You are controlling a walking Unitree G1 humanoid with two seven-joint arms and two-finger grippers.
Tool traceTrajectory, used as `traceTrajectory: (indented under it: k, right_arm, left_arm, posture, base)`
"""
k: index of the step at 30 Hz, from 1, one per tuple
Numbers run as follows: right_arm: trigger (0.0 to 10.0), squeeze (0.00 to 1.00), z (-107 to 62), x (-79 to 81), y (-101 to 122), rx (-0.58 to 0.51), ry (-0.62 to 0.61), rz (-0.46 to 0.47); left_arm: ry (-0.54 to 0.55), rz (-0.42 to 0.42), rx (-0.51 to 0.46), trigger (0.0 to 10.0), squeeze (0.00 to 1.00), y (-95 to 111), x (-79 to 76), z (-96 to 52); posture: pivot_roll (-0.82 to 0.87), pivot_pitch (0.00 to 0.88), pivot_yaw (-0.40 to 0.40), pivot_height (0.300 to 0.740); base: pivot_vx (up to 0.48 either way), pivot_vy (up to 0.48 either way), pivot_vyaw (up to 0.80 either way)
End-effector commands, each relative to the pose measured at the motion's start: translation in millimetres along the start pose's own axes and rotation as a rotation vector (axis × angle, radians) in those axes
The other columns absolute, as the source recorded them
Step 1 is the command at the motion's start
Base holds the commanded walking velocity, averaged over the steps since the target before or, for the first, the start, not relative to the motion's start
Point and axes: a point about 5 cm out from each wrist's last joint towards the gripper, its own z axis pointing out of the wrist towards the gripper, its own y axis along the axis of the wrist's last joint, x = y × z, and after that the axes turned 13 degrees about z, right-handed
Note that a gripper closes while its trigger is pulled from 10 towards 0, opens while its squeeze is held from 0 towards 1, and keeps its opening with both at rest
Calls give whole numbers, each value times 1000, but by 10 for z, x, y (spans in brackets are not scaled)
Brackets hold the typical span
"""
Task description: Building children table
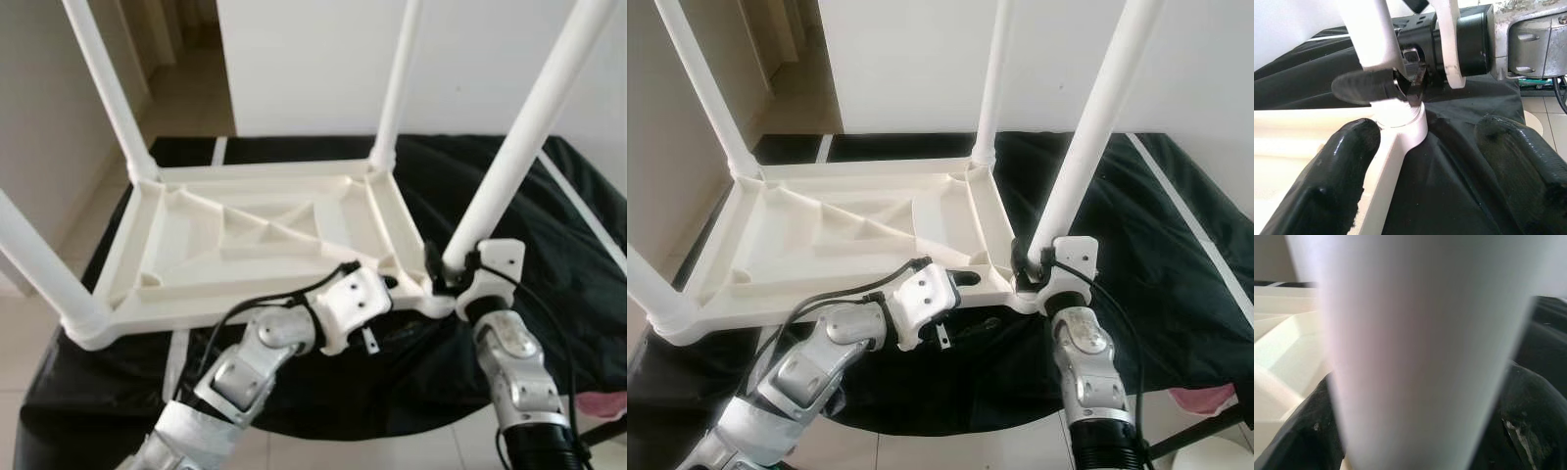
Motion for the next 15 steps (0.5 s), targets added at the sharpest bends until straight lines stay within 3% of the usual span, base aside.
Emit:
traceTrajectory:
  k: [1, 9, 15]
  right_arm:
    - [10000, 0, 3, 42, -49, 36, 119, -16]
    - [10000, 0, 126, -34, 26, 108, 315, -80]
    - [10000, 0, 133, -102, -12, 159, 355, -126]
  left_arm:
    - [-38, 5, 13, 10000, 0, -32, -53, -3]
    - [-41, 18, 29, 10000, 0, -48, -49, -19]
    - [-38, 17, 28, 10000, 0, -46, -42, -22]
  posture:
    - [-48, 0, -8, 740]
    - [-39, 0, -4, 740]
    - [-32, 0, -10, 740]
  base:
    - [0, 0, 0]
    - [0, 0, 0]
    - [0, 0, 0]
